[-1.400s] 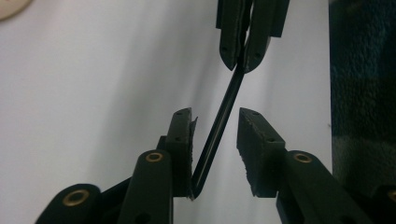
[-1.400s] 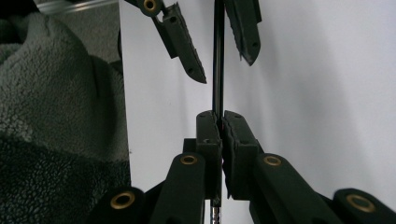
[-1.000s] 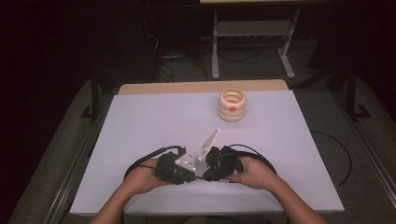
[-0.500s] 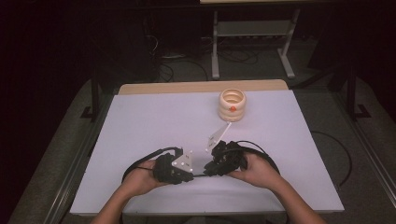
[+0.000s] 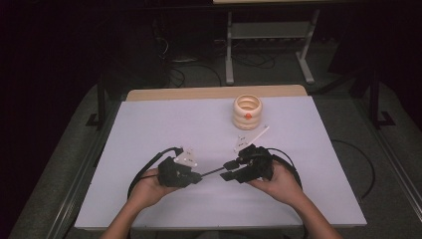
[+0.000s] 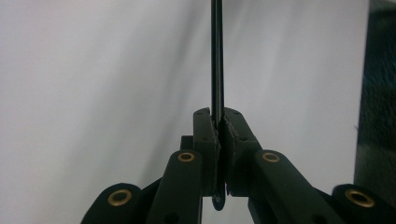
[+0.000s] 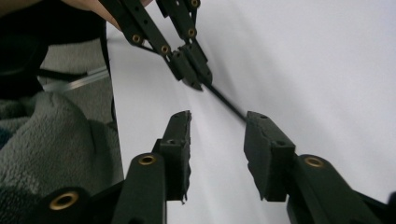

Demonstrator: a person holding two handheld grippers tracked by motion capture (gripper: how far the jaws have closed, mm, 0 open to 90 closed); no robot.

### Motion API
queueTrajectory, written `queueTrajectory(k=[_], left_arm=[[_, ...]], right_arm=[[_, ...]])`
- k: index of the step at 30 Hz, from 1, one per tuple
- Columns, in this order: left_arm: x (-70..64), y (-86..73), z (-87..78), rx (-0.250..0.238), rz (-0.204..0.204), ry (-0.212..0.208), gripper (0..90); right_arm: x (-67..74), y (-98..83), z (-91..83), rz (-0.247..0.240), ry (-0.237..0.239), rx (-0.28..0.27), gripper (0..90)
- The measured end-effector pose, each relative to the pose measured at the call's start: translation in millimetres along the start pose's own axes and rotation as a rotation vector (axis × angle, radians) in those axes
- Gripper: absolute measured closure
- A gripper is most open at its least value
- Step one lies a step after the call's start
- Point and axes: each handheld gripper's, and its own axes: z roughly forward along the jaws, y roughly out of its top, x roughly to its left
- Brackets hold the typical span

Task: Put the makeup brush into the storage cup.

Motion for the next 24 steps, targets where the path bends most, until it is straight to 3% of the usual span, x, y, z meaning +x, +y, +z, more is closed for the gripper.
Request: queueTrajectory(k=[4,8,10,14,19,24], left_arm=[[3.6,-1.3,-4.4,-0.052,-0.063,0.049,85.2],[5.3,-1.3,-7.3,-0.104,-0.099,0.077,85.2],[5.5,0.0,-9.3,-0.120,-0.081,0.102,85.2],[2.4,2.3,-9.1,-0.165,-0.099,0.106,85.2],[0.5,3.1,-5.7,-0.175,-0.091,0.101,85.1],[-1.8,3.8,-2.2,-0.186,-0.089,0.097,85.1]], right_arm=[[-7.4,-6.8,1.6,0.057,-0.013,-0.038,55.4],[-14.6,-10.1,3.1,0.109,-0.018,-0.067,52.9],[-20.2,-11.1,6.3,0.152,-0.033,-0.098,52.1],[-27.6,-9.4,10.0,0.212,-0.032,-0.147,51.9],[-35.8,-8.1,13.5,0.267,0.000,-0.230,54.6],[-41.9,-8.2,14.9,0.309,0.036,-0.269,61.9]])
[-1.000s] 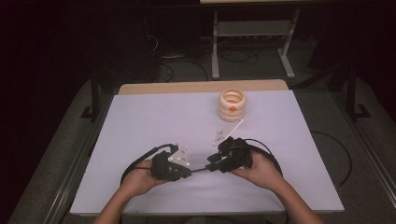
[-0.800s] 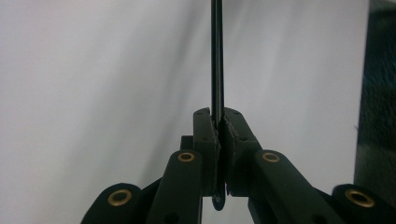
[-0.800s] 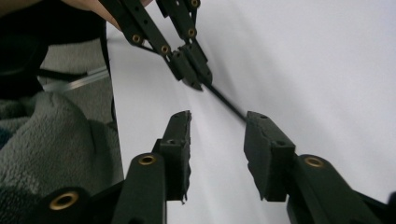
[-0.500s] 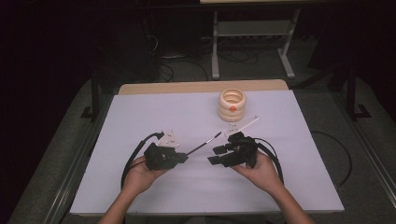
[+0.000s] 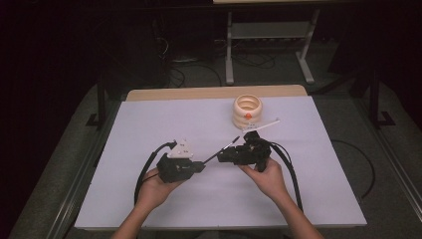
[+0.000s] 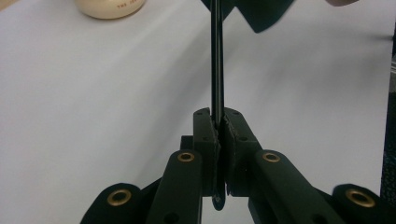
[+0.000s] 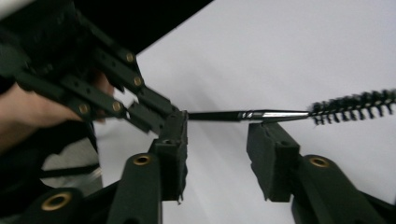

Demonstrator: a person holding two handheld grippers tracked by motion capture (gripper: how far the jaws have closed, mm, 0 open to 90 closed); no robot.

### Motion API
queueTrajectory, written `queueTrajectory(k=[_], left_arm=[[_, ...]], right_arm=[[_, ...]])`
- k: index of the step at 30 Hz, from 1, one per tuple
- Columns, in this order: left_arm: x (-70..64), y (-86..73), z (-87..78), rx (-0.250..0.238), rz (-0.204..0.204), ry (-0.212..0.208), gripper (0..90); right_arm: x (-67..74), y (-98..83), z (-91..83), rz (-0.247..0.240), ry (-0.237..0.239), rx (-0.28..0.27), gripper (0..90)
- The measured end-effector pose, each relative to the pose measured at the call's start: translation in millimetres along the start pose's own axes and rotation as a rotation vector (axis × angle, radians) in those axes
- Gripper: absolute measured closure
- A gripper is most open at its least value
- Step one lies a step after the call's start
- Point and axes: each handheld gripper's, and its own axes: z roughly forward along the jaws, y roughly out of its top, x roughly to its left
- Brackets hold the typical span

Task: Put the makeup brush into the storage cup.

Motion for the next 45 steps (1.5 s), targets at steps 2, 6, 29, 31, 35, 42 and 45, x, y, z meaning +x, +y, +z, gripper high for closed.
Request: queueTrajectory(k=[2,6,29,31,35,42,45], left_arm=[[-0.8,0.1,0.9,0.006,0.009,-0.002,85.1],[-2.7,0.2,4.5,0.022,0.017,0.003,85.1],[-5.9,-2.0,14.0,0.051,0.043,-0.024,77.7],[-6.2,-2.9,12.8,0.045,0.037,-0.022,74.5],[-5.7,-6.3,10.7,0.032,0.018,-0.021,71.9],[-6.8,-14.7,8.3,-0.004,-0.031,-0.024,68.8],[-6.2,-17.4,6.4,-0.014,-0.044,-0.021,67.7]], right_arm=[[-2.2,0.3,0.8,0.024,0.009,-0.013,65.3],[-3.0,0.4,2.5,0.036,0.032,-0.013,72.4],[3.2,4.4,3.6,0.041,0.131,0.002,84.9],[3.3,5.5,-0.9,0.029,0.094,0.019,84.9],[3.0,6.4,-5.1,0.006,0.050,0.038,84.9],[0.3,8.8,-14.0,-0.024,-0.035,0.083,84.9],[-1.0,10.5,-17.1,-0.030,-0.061,0.096,84.9]])
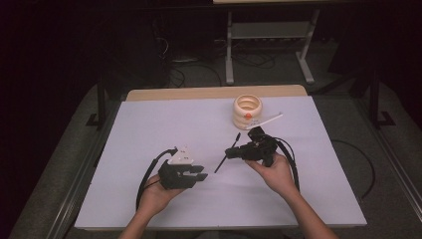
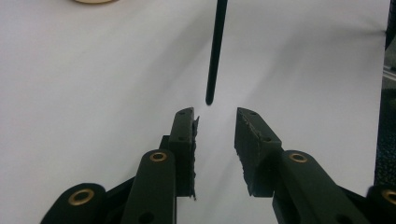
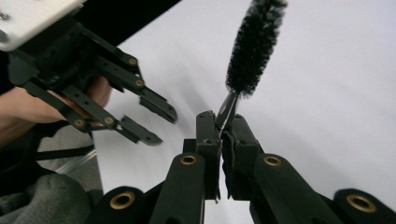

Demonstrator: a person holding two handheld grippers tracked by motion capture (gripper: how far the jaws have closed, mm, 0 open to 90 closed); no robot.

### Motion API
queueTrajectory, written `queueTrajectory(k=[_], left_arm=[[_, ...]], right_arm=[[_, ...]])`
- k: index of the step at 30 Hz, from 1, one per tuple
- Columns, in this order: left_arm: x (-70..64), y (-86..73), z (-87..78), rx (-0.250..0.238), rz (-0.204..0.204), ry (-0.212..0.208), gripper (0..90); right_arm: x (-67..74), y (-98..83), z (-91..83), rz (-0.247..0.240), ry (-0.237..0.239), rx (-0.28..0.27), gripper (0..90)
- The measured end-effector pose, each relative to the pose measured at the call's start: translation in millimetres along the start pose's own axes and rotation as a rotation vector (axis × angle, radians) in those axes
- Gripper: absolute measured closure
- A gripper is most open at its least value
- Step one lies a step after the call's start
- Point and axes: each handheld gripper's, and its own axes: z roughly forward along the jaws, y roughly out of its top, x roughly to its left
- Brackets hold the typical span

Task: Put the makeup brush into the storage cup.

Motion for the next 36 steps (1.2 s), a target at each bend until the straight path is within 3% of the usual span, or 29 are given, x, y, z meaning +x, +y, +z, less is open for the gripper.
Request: queueTrajectory(k=[5,16,36], left_arm=[[1.3,-5.6,-2.8,-0.023,-0.011,0.014,65.4],[3.5,-23.3,-9.6,-0.048,-0.065,0.035,62.5],[4.6,-33.6,-16.3,-0.062,-0.077,0.058,59.0]], right_arm=[[-3.5,4.7,-4.7,-0.008,-0.047,0.023,84.9],[-12.6,19.8,-16.1,-0.010,-0.098,0.020,84.9],[-25.8,45.6,-35.7,-0.003,-0.164,-0.011,84.9]])
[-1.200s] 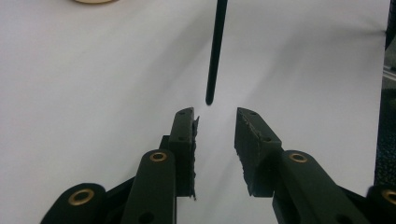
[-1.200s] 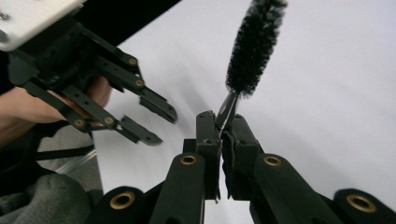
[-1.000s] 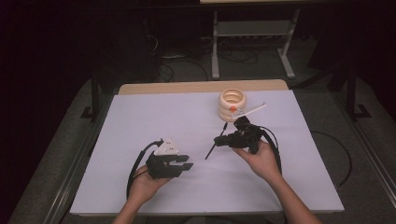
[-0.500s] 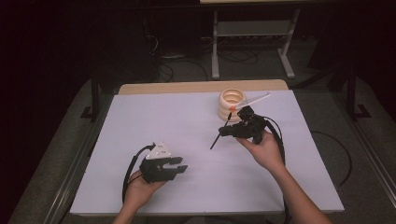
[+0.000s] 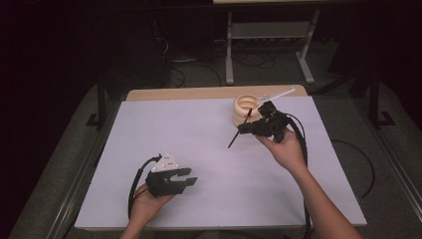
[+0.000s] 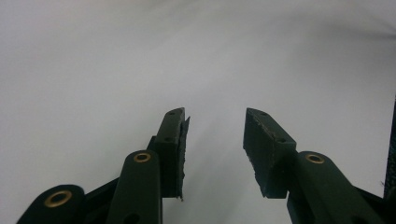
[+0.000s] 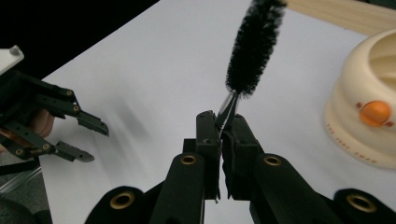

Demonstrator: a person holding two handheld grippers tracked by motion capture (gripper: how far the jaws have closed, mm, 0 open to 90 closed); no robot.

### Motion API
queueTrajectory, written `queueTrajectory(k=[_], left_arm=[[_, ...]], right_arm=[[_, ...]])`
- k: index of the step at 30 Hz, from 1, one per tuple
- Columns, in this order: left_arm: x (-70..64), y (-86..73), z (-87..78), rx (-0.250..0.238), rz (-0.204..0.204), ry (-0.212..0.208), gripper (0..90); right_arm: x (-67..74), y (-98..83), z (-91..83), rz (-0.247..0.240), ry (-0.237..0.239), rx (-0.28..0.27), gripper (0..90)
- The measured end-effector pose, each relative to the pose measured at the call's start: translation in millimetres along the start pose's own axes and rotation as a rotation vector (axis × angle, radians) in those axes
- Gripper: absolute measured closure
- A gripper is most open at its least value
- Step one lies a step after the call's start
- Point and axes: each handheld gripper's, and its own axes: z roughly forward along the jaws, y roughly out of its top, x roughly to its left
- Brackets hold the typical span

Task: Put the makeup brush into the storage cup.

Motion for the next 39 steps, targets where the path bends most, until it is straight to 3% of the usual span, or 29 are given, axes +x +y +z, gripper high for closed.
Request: queueTrajectory(k=[8,17,25,26,27,39], left_arm=[[-0.4,-2.3,0.3,-0.005,-0.004,0.004,58.1],[2.1,-4.3,-3.5,-0.007,-0.009,0.016,57.2],[5.9,-6.1,-4.9,0.000,-0.014,0.022,56.5],[7.4,-6.0,-5.5,0.010,0.004,0.027,56.5],[6.0,-6.8,-4.9,0.005,-0.021,0.022,56.5],[5.7,-6.3,-3.8,-0.011,-0.025,0.019,56.2]], right_arm=[[-7.0,14.9,-9.6,-0.008,-0.029,-0.028,84.9],[-17.3,36.8,-20.9,0.018,-0.071,-0.049,84.9],[-25.7,64.2,-28.3,0.014,-0.142,-0.046,84.9],[-26.6,66.9,-29.2,0.008,-0.150,-0.050,84.9],[-27.2,69.9,-30.6,0.005,-0.156,-0.049,84.9],[-34.7,94.8,-45.5,0.001,-0.227,-0.078,84.9]])
